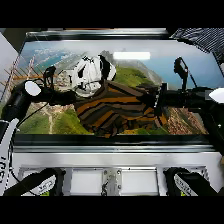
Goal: Fold the clothes and pants, and hang the long-sleeved shirts on hangers.
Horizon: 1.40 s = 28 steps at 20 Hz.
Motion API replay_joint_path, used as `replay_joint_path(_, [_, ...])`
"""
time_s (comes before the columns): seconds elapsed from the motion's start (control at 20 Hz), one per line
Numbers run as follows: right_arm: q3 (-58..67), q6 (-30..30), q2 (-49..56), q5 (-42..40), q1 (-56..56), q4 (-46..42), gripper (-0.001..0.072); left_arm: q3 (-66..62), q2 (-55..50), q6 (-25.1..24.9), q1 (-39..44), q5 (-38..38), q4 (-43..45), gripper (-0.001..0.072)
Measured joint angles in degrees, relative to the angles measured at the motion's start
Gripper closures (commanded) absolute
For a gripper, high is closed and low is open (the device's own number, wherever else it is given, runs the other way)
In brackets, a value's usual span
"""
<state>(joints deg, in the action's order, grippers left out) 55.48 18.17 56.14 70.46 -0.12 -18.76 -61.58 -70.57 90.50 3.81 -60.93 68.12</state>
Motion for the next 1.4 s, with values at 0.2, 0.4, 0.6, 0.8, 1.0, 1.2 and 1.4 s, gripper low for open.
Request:
replay_joint_path(0.2, [0.0,-1.3,-0.3,1.6,-0.4,3.5,0.0708,-0.1,-1.9,-0.1,0.8,-0.2,-0.1,0.0697])
replay_joint_path(0.4, [0.0,-0.6,-0.5,3.3,-0.5,1.5,0.0708,-0.2,-2.6,-0.2,0.9,0.1,-0.1,0.0697])
replay_joint_path(0.6, [0.0,1.0,-0.7,4.3,-0.5,-4.0,0.0707,-0.2,-2.8,-0.2,0.9,0.6,-0.1,0.0697])
replay_joint_path(0.8, [-0.1,2.0,-0.8,4.5,-0.5,-9.1,0.0708,-0.2,-2.6,-0.2,0.9,0.8,-0.1,0.0697])
replay_joint_path(1.0, [-3.0,0.2,-0.8,4.4,-0.5,-9.8,0.0708,-0.3,0.5,-0.2,1.0,0.9,-0.1,0.0697])
replay_joint_path(1.2, [-8.9,-5.5,-0.5,2.2,-0.5,-1.2,0.0708,-0.8,7.6,-0.2,1.9,0.7,-0.1,0.0698])
replay_joint_path(1.4, [-11.7,-10.8,0.4,0.2,-0.5,9.8,0.0708,-6.0,13.2,-0.2,6.3,-1.3,0.0,0.0698])
